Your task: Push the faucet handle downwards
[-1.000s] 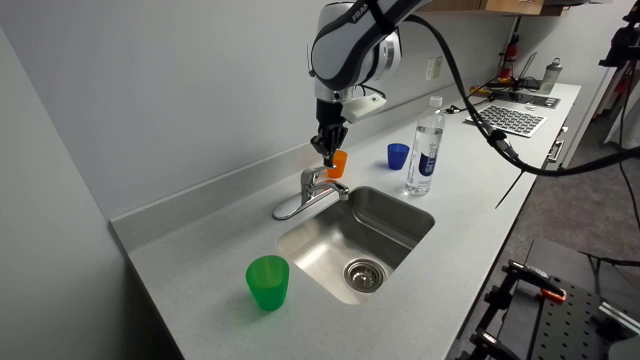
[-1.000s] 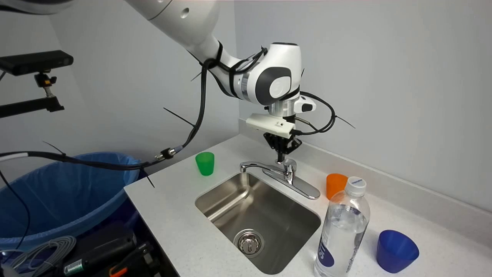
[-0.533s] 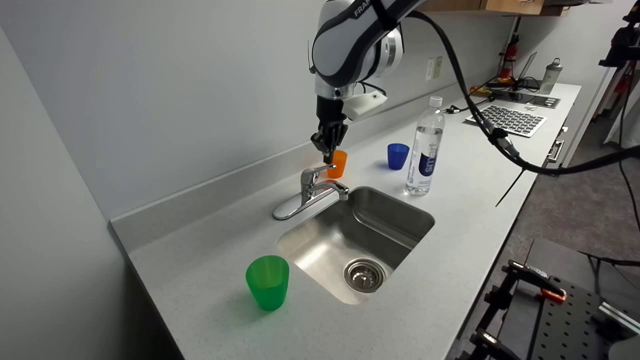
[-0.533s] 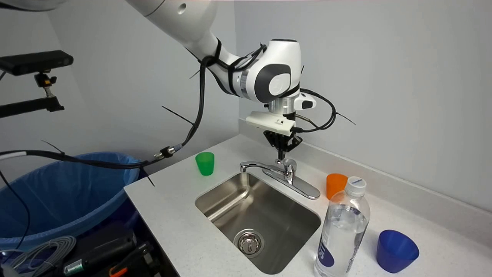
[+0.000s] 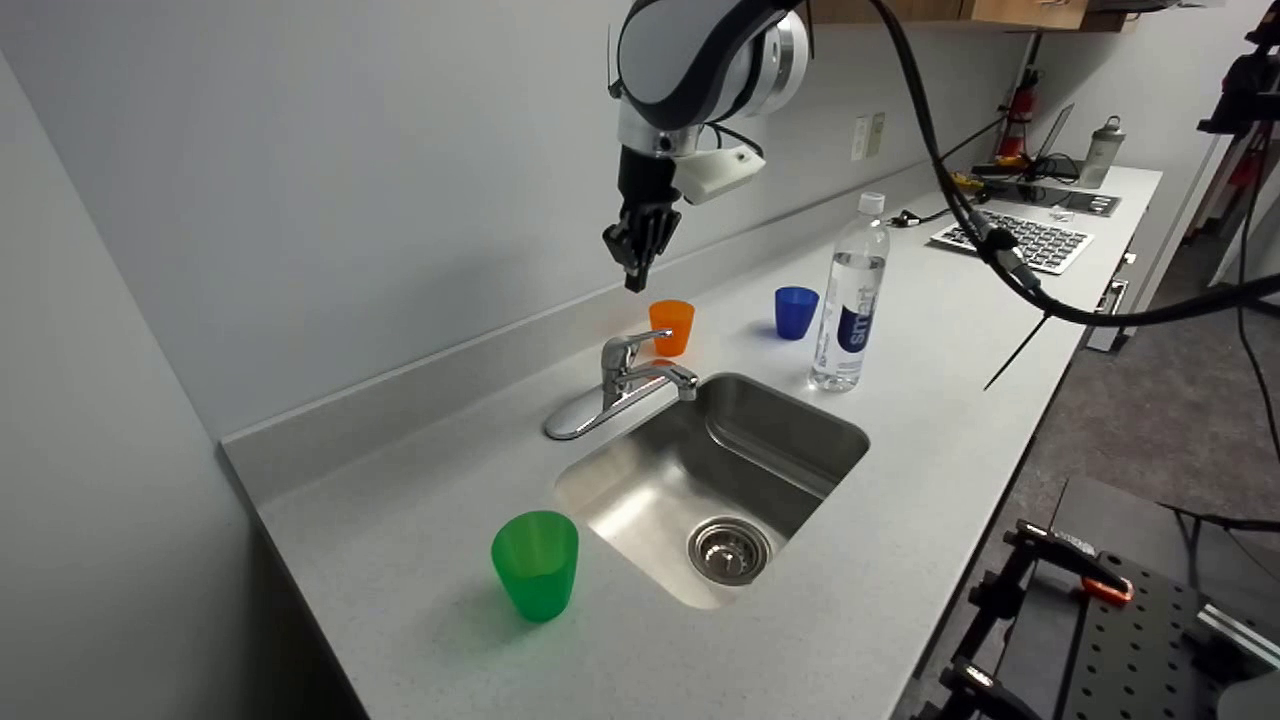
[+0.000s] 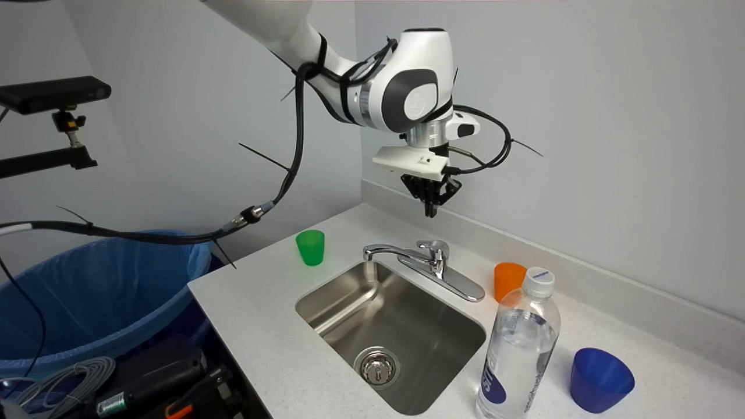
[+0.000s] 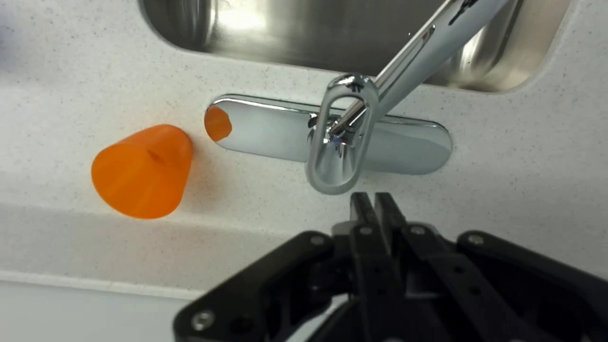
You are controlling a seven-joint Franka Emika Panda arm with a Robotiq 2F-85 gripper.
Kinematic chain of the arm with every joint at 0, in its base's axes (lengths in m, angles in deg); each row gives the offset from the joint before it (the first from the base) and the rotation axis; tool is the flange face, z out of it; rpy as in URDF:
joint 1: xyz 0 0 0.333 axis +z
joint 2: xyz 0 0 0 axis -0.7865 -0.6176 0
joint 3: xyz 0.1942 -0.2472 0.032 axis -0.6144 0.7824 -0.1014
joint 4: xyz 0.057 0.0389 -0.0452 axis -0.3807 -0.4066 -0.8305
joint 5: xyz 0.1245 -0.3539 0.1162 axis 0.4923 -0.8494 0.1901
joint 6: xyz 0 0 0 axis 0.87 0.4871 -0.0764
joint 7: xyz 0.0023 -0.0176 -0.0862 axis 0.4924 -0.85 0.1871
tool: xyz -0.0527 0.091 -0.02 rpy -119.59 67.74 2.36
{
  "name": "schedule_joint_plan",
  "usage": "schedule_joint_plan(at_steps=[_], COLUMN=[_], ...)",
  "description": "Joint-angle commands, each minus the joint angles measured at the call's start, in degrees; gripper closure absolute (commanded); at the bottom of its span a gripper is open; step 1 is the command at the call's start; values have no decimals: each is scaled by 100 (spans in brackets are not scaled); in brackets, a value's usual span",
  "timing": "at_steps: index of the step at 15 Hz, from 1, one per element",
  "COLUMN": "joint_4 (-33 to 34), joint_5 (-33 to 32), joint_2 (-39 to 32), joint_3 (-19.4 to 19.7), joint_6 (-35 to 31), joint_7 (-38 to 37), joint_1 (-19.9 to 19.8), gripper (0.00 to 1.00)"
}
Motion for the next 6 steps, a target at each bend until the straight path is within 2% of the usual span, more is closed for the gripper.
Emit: schedule_joint_plan(at_steps=[1,2,6], joint_4=[17,18,18], joint_5=[-20,-19,-18], joint_2=[18,27,28], joint_3=[-44,-47,-47], joint_6=[15,15,15], joint_7=[-15,-14,-14], joint_1=[-29,-28,-28], gripper=[84,77,76])
